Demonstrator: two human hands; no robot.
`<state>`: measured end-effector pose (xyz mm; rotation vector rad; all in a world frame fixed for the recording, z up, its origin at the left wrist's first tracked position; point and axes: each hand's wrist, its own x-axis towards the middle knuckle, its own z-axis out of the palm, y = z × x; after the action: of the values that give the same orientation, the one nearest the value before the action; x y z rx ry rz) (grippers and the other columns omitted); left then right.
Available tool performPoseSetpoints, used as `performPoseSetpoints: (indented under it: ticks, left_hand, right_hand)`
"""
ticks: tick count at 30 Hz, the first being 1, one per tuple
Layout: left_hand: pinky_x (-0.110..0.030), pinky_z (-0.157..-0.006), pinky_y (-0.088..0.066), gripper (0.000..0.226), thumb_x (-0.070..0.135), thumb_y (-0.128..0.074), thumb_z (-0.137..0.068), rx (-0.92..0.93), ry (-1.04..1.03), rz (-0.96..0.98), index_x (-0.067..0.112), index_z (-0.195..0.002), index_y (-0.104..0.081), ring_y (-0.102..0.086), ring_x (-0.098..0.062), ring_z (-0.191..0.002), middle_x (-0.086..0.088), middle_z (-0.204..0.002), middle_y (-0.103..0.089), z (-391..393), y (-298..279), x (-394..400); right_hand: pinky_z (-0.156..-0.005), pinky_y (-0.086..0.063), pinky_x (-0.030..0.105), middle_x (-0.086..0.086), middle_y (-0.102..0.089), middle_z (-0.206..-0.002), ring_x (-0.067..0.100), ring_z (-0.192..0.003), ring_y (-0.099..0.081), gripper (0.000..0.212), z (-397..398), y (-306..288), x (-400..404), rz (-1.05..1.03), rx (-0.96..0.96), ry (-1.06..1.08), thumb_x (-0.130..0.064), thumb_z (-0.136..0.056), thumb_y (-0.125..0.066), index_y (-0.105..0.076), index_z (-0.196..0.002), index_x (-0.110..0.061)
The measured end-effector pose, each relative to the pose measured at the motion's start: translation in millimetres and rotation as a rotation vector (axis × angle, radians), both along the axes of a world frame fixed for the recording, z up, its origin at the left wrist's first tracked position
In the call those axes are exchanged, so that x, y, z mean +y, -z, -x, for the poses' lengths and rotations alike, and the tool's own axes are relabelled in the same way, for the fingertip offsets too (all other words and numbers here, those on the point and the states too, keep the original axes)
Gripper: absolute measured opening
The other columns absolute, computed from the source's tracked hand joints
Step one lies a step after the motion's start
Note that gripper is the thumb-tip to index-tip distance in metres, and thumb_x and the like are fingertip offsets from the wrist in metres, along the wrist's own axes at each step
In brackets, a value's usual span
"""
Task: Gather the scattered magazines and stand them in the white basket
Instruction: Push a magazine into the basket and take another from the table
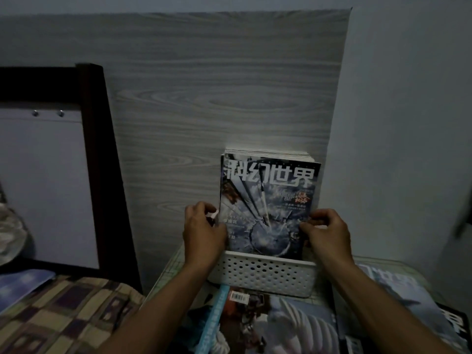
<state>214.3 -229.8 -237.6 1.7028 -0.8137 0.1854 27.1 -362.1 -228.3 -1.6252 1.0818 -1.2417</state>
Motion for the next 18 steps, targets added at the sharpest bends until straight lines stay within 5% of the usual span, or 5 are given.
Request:
performPoseSetpoints:
  ticks: [3,6,12,15,18]
  left_hand:
    - [-0.032,-0.078,-0.052,0.034,0.011,-0.068,-0.081,0.018,0.074,-0.065,0.023,-0.111,-0.062,-0.062,-0.014,-0.088,0.006,-0.100,-0.063,-2.8,-1.0,-0.6]
    - [-0.032,-0.078,-0.053,0.023,0.017,-0.065,-0.085,-0.055,0.124,-0.200,0.025,-0.106,-0.063,-0.064,-0.014,-0.085,0.008,-0.093,-0.069,-3.0,0.6,-1.1]
    - [-0.040,-0.079,-0.054,0.008,0.017,-0.062,-0.087,-0.135,0.097,-0.241,0.019,-0.094,-0.061,-0.064,-0.025,-0.087,-0.003,-0.092,-0.069,-6.6,1.5,-2.1]
    - [-0.042,-0.090,-0.052,0.042,0.024,-0.065,-0.083,-0.065,0.195,-0.371,0.023,-0.123,-0.051,-0.061,-0.028,-0.106,-0.002,-0.116,-0.065,-5.0,-1.5,3.6]
    - [-0.045,-0.112,-0.037,0.089,0.025,-0.070,-0.083,0.176,0.369,-0.304,0.021,-0.153,-0.016,-0.035,-0.024,-0.141,-0.001,-0.157,-0.029,2.9,-9.2,21.3]
  right_hand:
    - [-0.076,-0.059,0.049,-0.008,-0.066,-0.095,0.025,-0.086,-0.066,0.023,-1.6,-1.6,2.7,0.054,0.043,-0.041,-0.015,-0.083,-0.074,-0.058,-0.093,-0.026]
    - [-0.082,-0.055,0.040,0.001,-0.065,-0.119,0.027,-0.101,-0.063,0.037,-4.8,-3.6,4.8,0.109,0.187,-0.097,-0.017,-0.091,-0.064,-0.054,-0.126,-0.024]
    - [-0.082,-0.043,0.026,0.011,-0.066,-0.124,0.029,-0.108,-0.064,0.043,-10.0,1.9,7.3,0.213,0.383,-0.113,-0.018,-0.095,-0.057,-0.045,-0.136,-0.018]
    - [-0.088,-0.048,0.032,0.008,-0.063,-0.129,0.028,-0.112,-0.062,0.050,-12.2,1.2,7.2,0.141,0.312,-0.094,-0.021,-0.091,-0.064,-0.044,-0.138,-0.021]
    - [-0.097,-0.048,0.039,0.006,-0.054,-0.141,0.029,-0.120,-0.056,0.071,-5.2,-4.1,10.2,0.016,0.136,-0.097,-0.020,-0.083,-0.075,-0.037,-0.143,-0.018]
